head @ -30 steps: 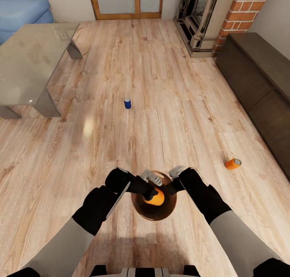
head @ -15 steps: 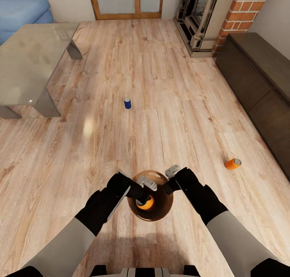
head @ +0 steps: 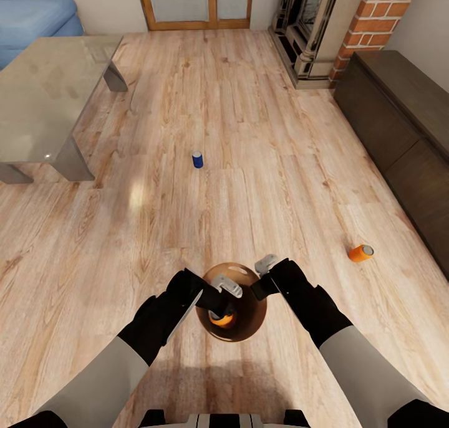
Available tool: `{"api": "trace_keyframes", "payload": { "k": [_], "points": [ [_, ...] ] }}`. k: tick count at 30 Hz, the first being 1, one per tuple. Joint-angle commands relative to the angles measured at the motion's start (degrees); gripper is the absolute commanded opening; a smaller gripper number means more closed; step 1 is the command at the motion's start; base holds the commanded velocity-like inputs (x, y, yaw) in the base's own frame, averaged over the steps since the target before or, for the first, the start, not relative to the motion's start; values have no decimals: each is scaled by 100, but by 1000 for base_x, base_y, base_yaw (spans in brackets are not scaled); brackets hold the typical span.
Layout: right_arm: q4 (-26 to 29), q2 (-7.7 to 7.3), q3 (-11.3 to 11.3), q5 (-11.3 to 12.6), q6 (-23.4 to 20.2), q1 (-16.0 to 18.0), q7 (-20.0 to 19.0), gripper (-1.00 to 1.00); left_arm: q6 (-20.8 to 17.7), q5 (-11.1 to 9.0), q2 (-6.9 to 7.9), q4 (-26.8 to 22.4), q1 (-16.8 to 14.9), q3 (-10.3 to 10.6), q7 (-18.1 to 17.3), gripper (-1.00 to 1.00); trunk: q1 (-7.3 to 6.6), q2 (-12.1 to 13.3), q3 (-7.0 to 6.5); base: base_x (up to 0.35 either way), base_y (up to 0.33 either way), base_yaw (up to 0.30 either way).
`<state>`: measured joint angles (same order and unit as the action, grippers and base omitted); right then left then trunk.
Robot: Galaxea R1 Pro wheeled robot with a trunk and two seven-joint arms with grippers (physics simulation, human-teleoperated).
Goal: Put the three can of soda from the living room inside the tash can in the kitchen.
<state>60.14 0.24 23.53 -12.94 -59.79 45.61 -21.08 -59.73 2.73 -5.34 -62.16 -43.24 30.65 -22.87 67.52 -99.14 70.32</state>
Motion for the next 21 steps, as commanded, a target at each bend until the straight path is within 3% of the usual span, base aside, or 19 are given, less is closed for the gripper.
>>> {"api": "trace_keyframes", "payload": {
  "k": [1,12,18,19,20,21],
  "points": [
    [2,1,2,140,-21,1,-27,-100,1,0,1,1,0,0,0,100,0,0,0,0,0,0],
    [6,-8,159,141,-21,1,-32,-100,-8,-44,51,-156,21,-22,-53,100,0,0,0,0,0,0],
    [6,-14,149,154,-21,-6,-34,-100,-27,-93,83,-1106,33,-70,-406,100,0,0,0,0,0,0],
    [6,-28,137,161,-21,-4,-34,-100,-27,-90,185,-1572,43,-82,-701,100,0,0,0,0,0,0],
    [6,-34,135,163,-21,-3,-32,-100,-27,-93,256,-1718,49,-84,-799,100,0,0,0,0,0,0],
    [6,-48,128,165,-21,-4,-34,-100,-27,-101,425,-1988,60,-95,-1002,100,0,0,0,0,0,0]
  ]
}}
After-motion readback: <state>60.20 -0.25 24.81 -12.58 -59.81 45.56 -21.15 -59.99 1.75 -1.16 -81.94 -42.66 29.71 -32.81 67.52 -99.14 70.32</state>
